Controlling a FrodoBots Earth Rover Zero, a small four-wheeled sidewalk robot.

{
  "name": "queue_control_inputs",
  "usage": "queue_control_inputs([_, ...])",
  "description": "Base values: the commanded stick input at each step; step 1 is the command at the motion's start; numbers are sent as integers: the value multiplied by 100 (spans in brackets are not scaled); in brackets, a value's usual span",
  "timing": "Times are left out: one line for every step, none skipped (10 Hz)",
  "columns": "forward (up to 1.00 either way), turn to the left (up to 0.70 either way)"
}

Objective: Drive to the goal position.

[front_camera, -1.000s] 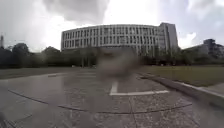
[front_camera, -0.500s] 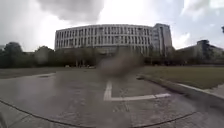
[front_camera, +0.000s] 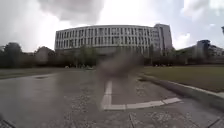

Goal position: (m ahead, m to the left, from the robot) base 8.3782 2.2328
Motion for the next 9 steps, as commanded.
queue_control_inputs([70,0])
queue_control_inputs([70,0])
queue_control_inputs([70,0])
queue_control_inputs([70,0])
queue_control_inputs([70,0])
queue_control_inputs([70,0])
queue_control_inputs([70,0])
queue_control_inputs([70,0])
queue_control_inputs([70,0])
